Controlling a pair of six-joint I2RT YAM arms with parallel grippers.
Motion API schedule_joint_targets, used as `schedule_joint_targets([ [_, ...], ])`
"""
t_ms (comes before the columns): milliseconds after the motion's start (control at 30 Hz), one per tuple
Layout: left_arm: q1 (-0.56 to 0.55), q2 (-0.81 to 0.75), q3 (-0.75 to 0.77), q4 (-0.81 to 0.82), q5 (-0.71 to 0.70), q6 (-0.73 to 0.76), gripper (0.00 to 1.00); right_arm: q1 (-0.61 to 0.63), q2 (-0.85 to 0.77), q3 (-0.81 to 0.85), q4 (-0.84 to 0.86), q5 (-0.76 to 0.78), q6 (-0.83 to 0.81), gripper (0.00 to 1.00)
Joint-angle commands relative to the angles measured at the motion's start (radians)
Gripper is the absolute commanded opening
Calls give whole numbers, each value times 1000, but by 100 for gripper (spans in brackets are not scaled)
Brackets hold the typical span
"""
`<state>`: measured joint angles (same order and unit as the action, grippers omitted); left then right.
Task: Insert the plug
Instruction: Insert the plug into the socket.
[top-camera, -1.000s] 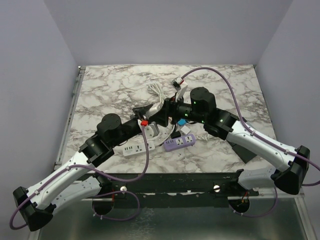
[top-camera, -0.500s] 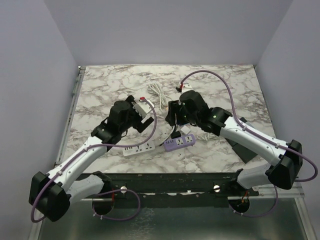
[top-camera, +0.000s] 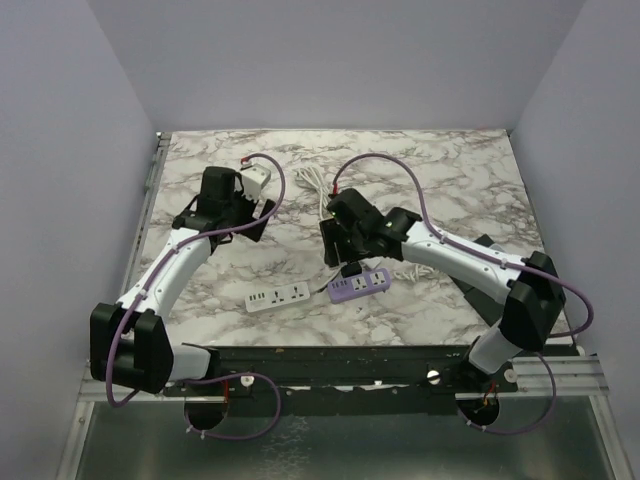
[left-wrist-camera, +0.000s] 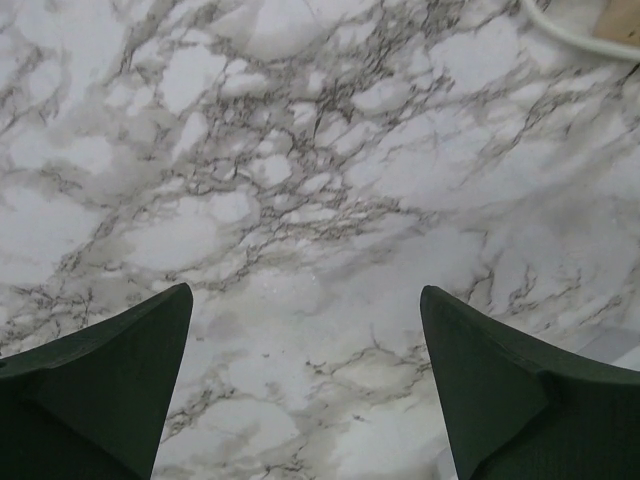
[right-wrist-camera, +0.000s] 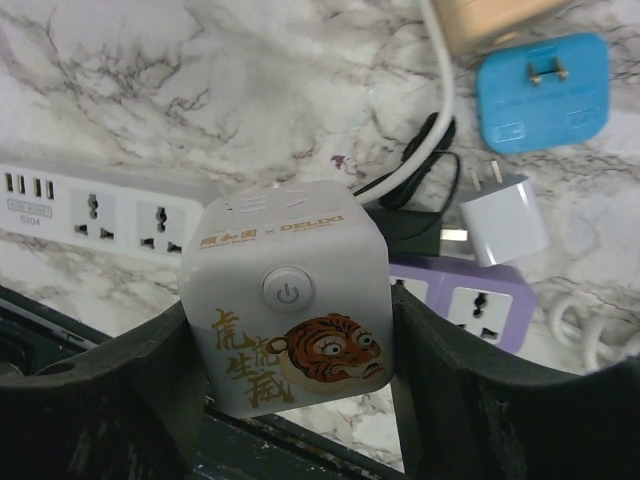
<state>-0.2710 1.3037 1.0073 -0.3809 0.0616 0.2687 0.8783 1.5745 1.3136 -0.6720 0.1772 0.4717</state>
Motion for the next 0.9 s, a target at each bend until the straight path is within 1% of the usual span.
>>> schedule_joint_targets([
  [0,105,-5,-45,-137,170,140,95,64,78,82,-57,-66,29,1],
  [67,137,-17,-66,-136,195,185,94,84,111,110,-62,-72,43,1],
  [167,163,-26,-75,-137,211,203,91,109,165,157,-68,-78,65,1],
  [233,165,-34,-82,-142,224,216,89,129,207,197,-79,-75,76,1],
  [367,164,-56,-115,-164,272,288,86,172,288,273,-114,-64,94,1],
  [500,164,-78,-152,-188,282,353,82,187,330,290,-117,-68,114,1],
  [667,164,-85,-160,-191,301,374,80,197,356,295,-130,-65,142,1],
  [867,165,-62,-138,-190,309,344,78,227,385,324,-159,-27,152,1],
])
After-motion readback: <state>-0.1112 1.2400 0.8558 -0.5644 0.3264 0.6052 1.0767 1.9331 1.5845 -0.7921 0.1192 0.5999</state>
